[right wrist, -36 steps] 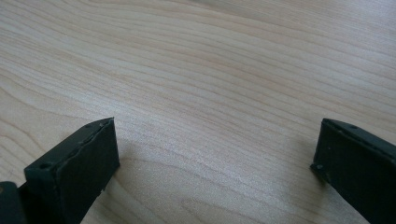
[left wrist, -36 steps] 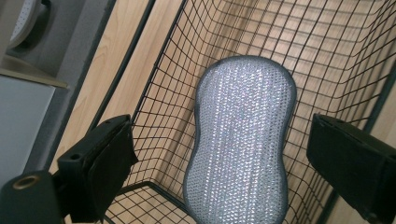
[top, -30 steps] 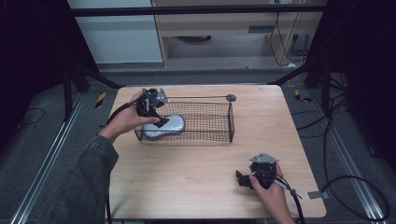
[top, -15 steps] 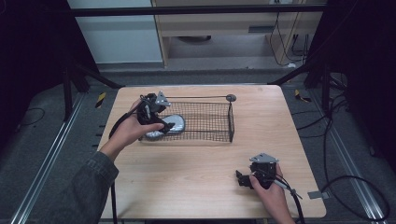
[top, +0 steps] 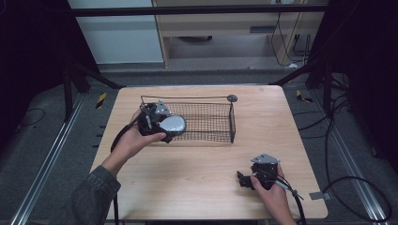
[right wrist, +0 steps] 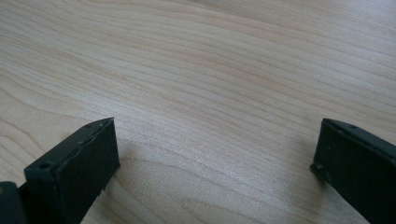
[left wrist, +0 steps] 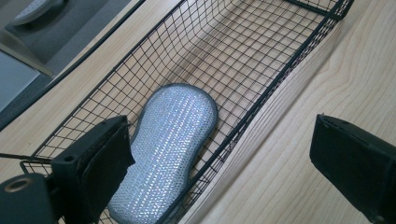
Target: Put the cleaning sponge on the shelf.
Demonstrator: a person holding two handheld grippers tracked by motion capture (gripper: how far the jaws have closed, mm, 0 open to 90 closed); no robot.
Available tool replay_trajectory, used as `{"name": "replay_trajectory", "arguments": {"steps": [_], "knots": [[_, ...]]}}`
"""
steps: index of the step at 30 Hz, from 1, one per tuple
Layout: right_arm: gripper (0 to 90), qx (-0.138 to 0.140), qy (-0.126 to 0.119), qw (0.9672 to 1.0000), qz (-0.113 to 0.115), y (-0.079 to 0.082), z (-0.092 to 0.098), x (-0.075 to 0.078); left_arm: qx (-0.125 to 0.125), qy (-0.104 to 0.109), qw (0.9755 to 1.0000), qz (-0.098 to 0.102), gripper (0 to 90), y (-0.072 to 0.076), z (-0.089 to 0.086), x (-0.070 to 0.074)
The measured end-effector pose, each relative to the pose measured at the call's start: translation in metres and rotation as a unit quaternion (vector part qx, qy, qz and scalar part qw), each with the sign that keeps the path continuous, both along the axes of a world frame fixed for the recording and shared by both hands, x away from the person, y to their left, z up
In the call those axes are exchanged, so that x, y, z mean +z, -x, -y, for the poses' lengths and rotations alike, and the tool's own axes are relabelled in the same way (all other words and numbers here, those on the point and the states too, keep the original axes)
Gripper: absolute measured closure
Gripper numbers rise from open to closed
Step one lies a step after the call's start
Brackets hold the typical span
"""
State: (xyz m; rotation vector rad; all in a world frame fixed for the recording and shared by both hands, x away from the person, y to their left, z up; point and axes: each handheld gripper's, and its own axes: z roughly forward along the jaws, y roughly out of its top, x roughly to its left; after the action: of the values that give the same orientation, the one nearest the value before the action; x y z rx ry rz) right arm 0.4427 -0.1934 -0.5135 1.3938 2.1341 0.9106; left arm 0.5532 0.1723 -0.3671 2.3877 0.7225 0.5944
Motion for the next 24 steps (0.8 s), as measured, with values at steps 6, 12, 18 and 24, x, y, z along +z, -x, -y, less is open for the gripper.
{"name": "replay_trajectory", "arguments": {"steps": [6, 12, 18, 24], "knots": [[0.3, 0.0, 0.0, 1.0, 0.0, 0.0, 0.0, 0.0, -0.004, -0.004, 1.0, 0.007, 5.1, 0.014, -0.002, -0.006], [0.4, 0.0, 0.0, 1.0, 0.0, 0.0, 0.0, 0.0, 0.007, 0.006, 0.9999, 0.009, 5.1, 0.026, -0.011, -0.009], [0.4, 0.0, 0.0, 1.0, 0.0, 0.0, 0.0, 0.0, 0.024, 0.017, 0.9995, 0.008, 4.9, 0.034, -0.017, -0.013], [0.4, 0.0, 0.0, 1.0, 0.0, 0.0, 0.0, 0.0, 0.036, 0.023, 0.9991, 0.008, 4.9, 0.043, -0.023, -0.017]]}}
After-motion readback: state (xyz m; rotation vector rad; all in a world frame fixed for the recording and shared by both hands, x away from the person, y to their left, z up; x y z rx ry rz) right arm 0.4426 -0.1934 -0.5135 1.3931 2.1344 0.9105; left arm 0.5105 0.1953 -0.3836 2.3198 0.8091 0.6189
